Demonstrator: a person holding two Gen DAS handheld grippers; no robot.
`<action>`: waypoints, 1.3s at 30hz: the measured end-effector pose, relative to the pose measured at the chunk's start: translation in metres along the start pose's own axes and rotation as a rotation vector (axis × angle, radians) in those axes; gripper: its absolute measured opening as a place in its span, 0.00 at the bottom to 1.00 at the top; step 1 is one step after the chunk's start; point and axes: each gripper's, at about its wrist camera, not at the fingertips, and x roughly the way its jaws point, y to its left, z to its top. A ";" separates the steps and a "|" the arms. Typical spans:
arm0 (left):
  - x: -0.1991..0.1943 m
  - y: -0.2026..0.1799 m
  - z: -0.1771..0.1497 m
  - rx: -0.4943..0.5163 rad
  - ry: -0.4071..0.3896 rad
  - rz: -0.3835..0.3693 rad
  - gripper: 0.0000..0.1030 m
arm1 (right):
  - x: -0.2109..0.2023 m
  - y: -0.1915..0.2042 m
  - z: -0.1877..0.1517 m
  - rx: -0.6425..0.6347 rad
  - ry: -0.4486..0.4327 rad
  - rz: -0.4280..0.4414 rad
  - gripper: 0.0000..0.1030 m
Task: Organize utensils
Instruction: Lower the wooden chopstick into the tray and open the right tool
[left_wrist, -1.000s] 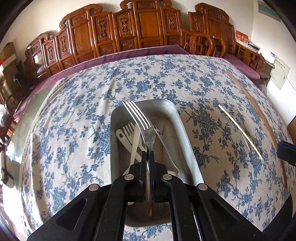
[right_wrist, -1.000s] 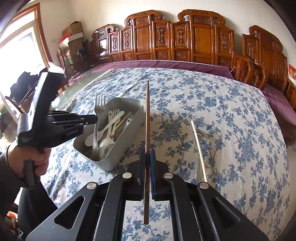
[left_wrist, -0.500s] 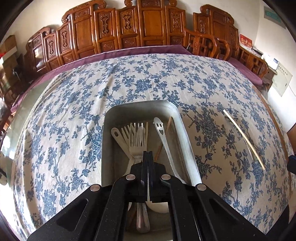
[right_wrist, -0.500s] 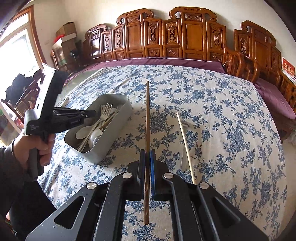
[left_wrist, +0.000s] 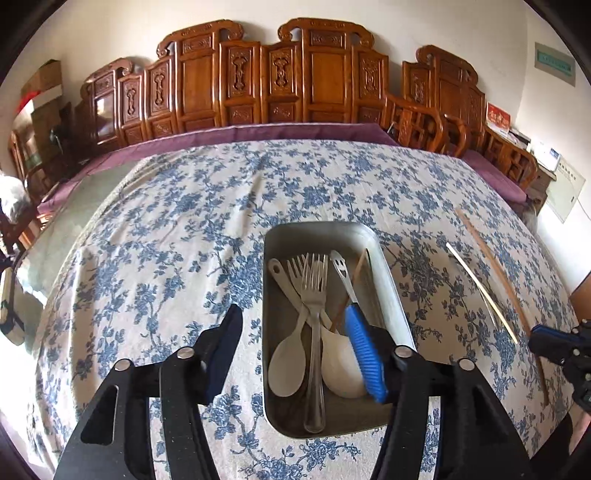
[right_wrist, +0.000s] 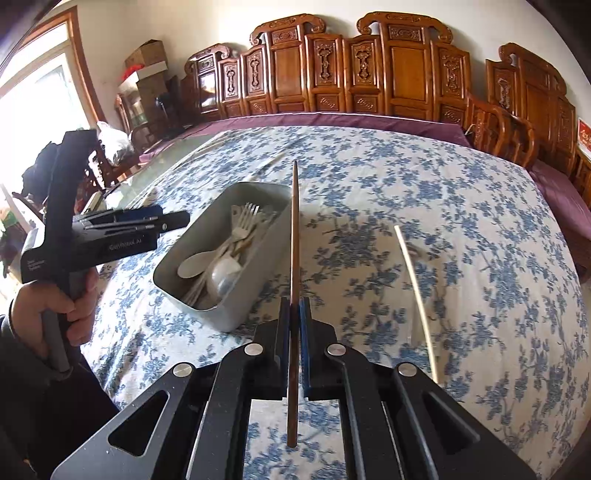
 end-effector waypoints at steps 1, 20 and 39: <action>-0.003 0.002 0.001 -0.002 -0.011 -0.003 0.71 | 0.001 0.003 0.000 -0.003 0.001 0.001 0.06; -0.022 0.041 0.006 -0.026 -0.109 -0.002 0.92 | 0.047 0.049 0.028 -0.041 0.038 0.061 0.06; -0.022 0.074 0.010 -0.110 -0.103 0.013 0.92 | 0.135 0.067 0.060 0.043 0.122 0.041 0.06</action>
